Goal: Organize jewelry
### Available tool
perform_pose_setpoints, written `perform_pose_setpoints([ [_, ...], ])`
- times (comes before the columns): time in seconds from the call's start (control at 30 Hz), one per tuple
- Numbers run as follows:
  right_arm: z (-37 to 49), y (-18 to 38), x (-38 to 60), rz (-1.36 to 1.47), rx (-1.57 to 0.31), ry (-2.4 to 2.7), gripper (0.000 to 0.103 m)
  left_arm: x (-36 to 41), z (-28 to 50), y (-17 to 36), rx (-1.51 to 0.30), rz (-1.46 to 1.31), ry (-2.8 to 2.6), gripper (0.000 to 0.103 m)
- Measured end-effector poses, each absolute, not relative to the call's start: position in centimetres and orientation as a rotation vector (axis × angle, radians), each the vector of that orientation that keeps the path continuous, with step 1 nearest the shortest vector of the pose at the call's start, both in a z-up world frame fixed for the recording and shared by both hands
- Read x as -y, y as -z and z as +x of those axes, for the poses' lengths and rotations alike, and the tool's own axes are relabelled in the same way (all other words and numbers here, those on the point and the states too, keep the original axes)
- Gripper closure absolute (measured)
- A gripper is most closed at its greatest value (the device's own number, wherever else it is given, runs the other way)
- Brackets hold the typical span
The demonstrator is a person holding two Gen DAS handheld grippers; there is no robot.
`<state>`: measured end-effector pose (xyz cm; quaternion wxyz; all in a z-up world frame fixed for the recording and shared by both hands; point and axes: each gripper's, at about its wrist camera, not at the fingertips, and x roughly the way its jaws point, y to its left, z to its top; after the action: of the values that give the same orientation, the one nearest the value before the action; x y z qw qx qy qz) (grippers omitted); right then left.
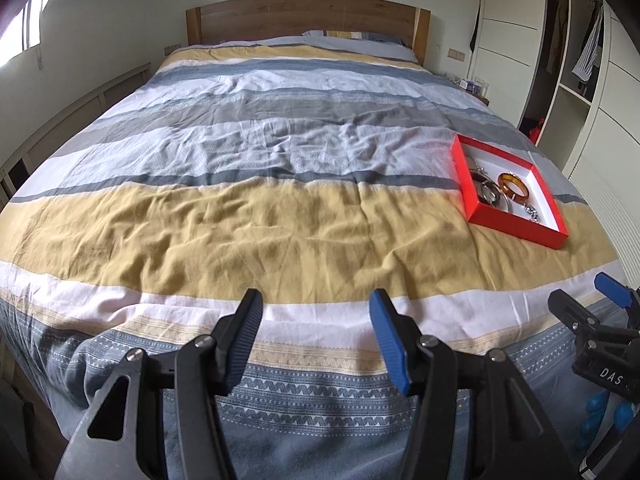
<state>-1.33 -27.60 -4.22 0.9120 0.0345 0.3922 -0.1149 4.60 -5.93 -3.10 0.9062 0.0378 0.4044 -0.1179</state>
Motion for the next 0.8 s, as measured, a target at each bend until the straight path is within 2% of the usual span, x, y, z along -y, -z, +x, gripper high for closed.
perform_pose_setpoints([
  [0.8, -0.4, 6.1, 27.8, 0.07, -0.856, 0.24, 0.001, 5.9, 6.1, 5.3, -0.88, 0.078, 0.244, 0.05],
])
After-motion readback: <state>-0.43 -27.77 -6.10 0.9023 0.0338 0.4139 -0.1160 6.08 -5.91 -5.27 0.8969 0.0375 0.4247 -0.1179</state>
